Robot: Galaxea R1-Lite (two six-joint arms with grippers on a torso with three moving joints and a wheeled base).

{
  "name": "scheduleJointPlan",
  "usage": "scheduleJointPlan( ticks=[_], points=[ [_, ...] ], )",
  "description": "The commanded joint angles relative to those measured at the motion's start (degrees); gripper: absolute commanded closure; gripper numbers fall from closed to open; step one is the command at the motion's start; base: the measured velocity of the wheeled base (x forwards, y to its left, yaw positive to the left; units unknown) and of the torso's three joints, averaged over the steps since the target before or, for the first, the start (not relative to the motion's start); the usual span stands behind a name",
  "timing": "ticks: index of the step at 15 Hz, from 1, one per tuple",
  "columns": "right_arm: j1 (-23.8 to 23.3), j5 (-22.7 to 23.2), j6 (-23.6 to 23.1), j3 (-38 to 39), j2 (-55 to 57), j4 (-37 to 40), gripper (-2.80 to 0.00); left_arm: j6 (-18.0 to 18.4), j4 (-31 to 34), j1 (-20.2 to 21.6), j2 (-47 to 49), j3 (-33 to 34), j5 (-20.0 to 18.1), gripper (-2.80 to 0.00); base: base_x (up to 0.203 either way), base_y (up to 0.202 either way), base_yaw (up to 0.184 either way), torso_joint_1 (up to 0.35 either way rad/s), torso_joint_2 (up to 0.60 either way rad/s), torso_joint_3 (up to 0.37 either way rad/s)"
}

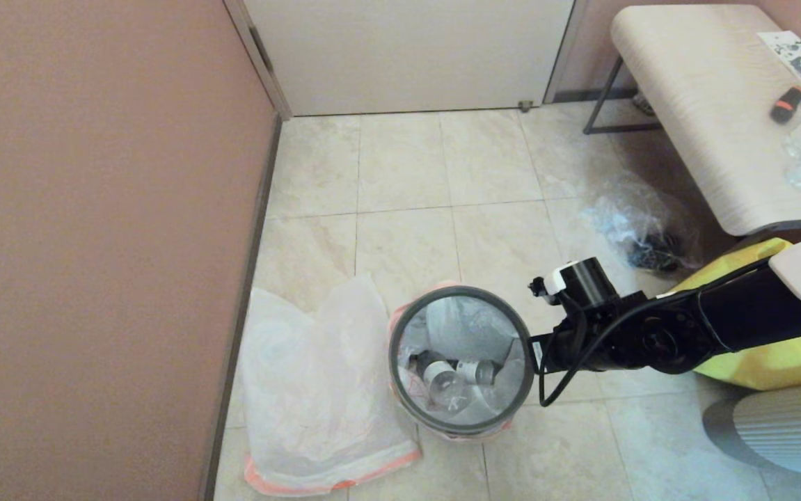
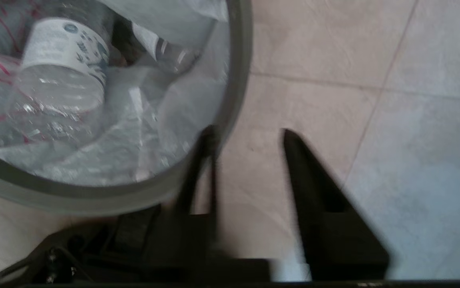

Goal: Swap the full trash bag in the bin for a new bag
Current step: Place the trash can ring on the floor

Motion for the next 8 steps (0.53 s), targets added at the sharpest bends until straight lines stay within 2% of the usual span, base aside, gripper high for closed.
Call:
scheduleJointPlan(
  ticks=[1, 7, 8],
  points=[
    [0.43, 0.00, -0.03, -0.87, 1.61, -0.68, -2.80, 0.04, -0.01, 0.00, 0.06, 0.00, -0.02, 0.00, 0.000, 0.000, 0.000, 0.000, 0.00, 0.000],
    [-0.03, -0.25, 0.14, -6.61, 8.23, -0.87, -2.80, 0.04, -0.01, 0.00, -0.02, 0.00, -0.02, 0.00, 0.000, 0.000, 0.000, 0.000, 0.00, 0.000],
    [-0.12, -0.25, 0.14, -7.65, 8.60, -0.82, 0.00, 0.04, -0.01, 0.00, -0.01, 0.00, -0.02, 0.00, 0.000, 0.000, 0.000, 0.000, 0.00, 0.000]
  ],
)
